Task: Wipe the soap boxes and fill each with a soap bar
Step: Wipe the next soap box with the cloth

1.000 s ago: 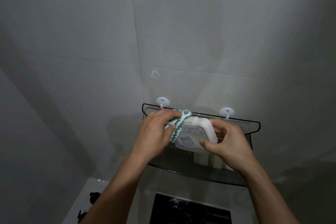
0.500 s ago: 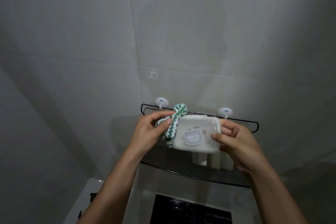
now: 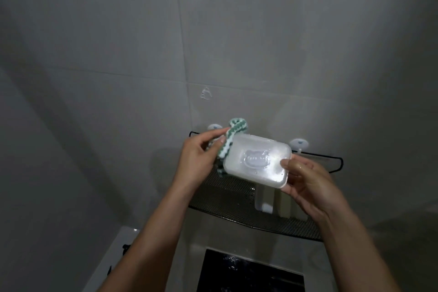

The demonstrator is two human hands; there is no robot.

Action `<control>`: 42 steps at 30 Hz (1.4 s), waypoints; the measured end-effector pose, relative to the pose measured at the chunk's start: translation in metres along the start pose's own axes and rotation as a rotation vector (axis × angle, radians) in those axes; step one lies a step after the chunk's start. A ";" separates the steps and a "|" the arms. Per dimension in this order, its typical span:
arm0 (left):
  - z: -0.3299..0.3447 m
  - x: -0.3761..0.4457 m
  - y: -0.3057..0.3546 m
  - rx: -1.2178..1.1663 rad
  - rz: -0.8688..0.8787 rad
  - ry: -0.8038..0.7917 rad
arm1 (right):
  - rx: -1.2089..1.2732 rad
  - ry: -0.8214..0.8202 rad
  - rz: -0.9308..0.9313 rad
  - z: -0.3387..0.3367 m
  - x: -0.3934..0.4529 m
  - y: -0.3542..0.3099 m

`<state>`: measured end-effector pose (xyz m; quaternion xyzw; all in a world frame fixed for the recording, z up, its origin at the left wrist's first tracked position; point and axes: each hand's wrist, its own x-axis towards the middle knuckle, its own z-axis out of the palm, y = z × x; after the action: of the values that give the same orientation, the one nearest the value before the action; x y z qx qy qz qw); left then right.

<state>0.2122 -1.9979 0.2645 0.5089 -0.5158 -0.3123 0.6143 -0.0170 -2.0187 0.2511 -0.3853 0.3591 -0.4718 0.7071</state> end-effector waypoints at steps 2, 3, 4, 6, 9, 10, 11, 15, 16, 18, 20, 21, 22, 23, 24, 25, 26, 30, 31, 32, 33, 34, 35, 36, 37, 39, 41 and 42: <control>0.000 0.003 0.004 0.002 0.011 0.003 | 0.073 0.049 -0.004 0.003 0.002 0.002; 0.001 0.001 0.005 0.004 0.027 0.011 | 0.120 0.082 -0.010 0.004 0.003 0.001; 0.002 -0.002 0.004 0.002 0.043 0.024 | 0.161 0.111 -0.017 0.004 0.004 0.000; 0.009 -0.013 0.000 -0.037 0.041 0.061 | 0.207 0.158 -0.031 0.005 0.006 -0.001; 0.028 -0.027 -0.012 -0.121 -0.082 0.154 | 0.187 0.181 -0.040 0.008 0.008 0.001; 0.034 -0.029 -0.016 -0.146 -0.142 0.200 | 0.141 0.183 -0.039 0.009 0.009 0.003; 0.038 -0.030 -0.018 -0.167 -0.199 0.235 | 0.087 0.182 -0.036 0.010 0.009 0.004; 0.034 -0.023 -0.021 -0.155 -0.250 0.242 | -0.066 0.106 -0.006 0.009 0.006 0.003; 0.031 -0.021 -0.021 -0.140 -0.232 0.231 | -0.076 0.096 0.008 0.007 0.005 0.002; 0.026 -0.017 -0.019 -0.108 -0.204 0.203 | -0.082 0.089 0.038 0.005 0.003 -0.001; 0.022 -0.013 -0.017 -0.095 -0.192 0.177 | -0.119 0.072 0.069 0.002 0.003 -0.004; 0.021 -0.012 -0.016 -0.092 -0.190 0.167 | -0.152 0.061 0.091 0.001 0.003 -0.005; 0.019 -0.010 -0.015 -0.085 -0.190 0.156 | -0.181 0.047 0.119 -0.001 0.003 -0.006; 0.019 -0.009 -0.014 -0.073 -0.191 0.144 | -0.195 0.031 0.152 -0.002 0.003 -0.007; 0.018 -0.009 -0.013 -0.056 -0.189 0.134 | -0.193 0.011 0.185 -0.003 0.004 -0.008; 0.018 -0.009 -0.011 -0.034 -0.182 0.128 | -0.184 -0.014 0.214 -0.004 0.004 -0.008; 0.018 -0.010 -0.010 -0.010 -0.170 0.126 | -0.174 -0.038 0.235 -0.003 0.004 -0.008; 0.024 -0.024 -0.003 0.070 -0.115 0.125 | -0.091 -0.027 0.235 -0.001 0.006 -0.003; 0.026 -0.029 -0.003 0.092 -0.105 0.116 | -0.055 0.003 0.222 -0.001 0.007 -0.001; 0.027 -0.036 -0.004 0.110 -0.095 0.106 | -0.020 0.030 0.208 -0.001 0.008 -0.001; 0.029 -0.043 -0.004 0.119 -0.084 0.096 | 0.015 0.052 0.197 0.000 0.009 -0.001; 0.030 -0.049 -0.003 0.115 -0.073 0.087 | 0.047 0.072 0.189 0.000 0.009 0.000; 0.032 -0.055 -0.002 0.101 -0.063 0.079 | 0.072 0.088 0.185 0.001 0.009 0.000; 0.035 -0.060 -0.002 0.088 -0.054 0.077 | 0.086 0.101 0.183 0.002 0.009 0.000; 0.037 -0.063 -0.002 0.082 -0.050 0.083 | 0.091 0.109 0.183 0.004 0.009 0.001; 0.037 -0.063 -0.004 0.084 -0.073 0.106 | 0.078 0.123 0.177 0.009 0.009 0.002; 0.034 -0.057 -0.006 0.063 -0.113 0.113 | 0.057 0.127 0.157 0.013 0.008 0.002; 0.032 -0.054 -0.007 0.051 -0.123 0.107 | 0.051 0.120 0.150 0.014 0.008 0.001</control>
<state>0.1681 -1.9600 0.2393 0.5710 -0.4581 -0.3086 0.6074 -0.0021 -2.0226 0.2552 -0.3100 0.4165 -0.4490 0.7272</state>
